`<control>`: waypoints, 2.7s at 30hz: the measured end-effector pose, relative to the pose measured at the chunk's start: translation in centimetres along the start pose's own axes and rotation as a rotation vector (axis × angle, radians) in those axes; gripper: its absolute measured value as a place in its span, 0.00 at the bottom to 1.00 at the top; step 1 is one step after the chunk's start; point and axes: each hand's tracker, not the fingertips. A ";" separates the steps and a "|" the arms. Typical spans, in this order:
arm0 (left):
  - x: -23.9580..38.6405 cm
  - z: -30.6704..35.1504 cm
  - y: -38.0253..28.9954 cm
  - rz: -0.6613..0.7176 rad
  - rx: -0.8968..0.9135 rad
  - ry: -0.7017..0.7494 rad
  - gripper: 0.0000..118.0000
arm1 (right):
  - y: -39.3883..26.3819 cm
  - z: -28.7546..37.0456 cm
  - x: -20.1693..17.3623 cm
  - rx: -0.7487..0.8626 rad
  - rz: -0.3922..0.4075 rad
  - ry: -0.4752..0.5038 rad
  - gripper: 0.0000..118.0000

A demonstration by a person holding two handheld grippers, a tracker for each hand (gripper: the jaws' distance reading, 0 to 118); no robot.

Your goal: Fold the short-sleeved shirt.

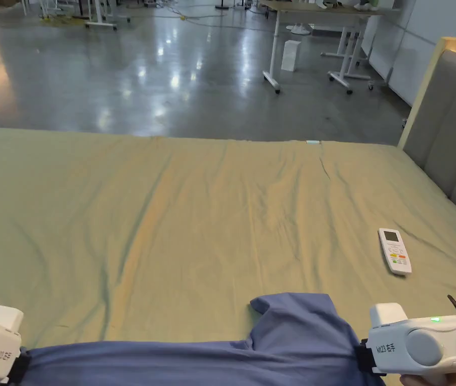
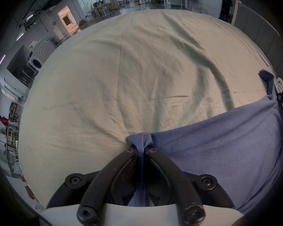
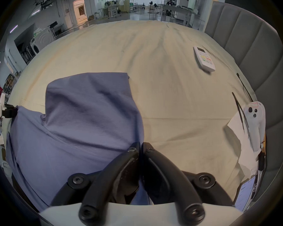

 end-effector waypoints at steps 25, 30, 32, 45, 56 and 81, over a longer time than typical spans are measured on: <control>-4.8 13.2 -24.5 0.253 0.225 -0.290 0.06 | -24.2 15.6 2.5 0.168 -0.289 0.042 0.02; -4.6 12.4 -24.6 0.223 0.226 -0.254 0.40 | -25.7 14.2 2.3 0.175 -0.335 0.061 0.38; -4.4 13.0 -24.6 0.234 0.224 -0.208 0.70 | -25.7 14.5 2.7 0.171 -0.337 0.041 0.67; 5.1 34.1 -23.0 0.075 0.921 0.086 0.70 | -22.7 32.8 -5.0 0.811 -0.195 -0.028 0.59; 11.0 38.3 -24.3 -0.006 1.090 0.074 0.02 | -22.2 35.9 -12.5 0.952 -0.047 -0.031 0.08; -0.9 29.9 -24.6 0.355 0.831 -0.207 0.00 | -23.2 33.8 -11.5 0.839 -0.088 0.038 0.00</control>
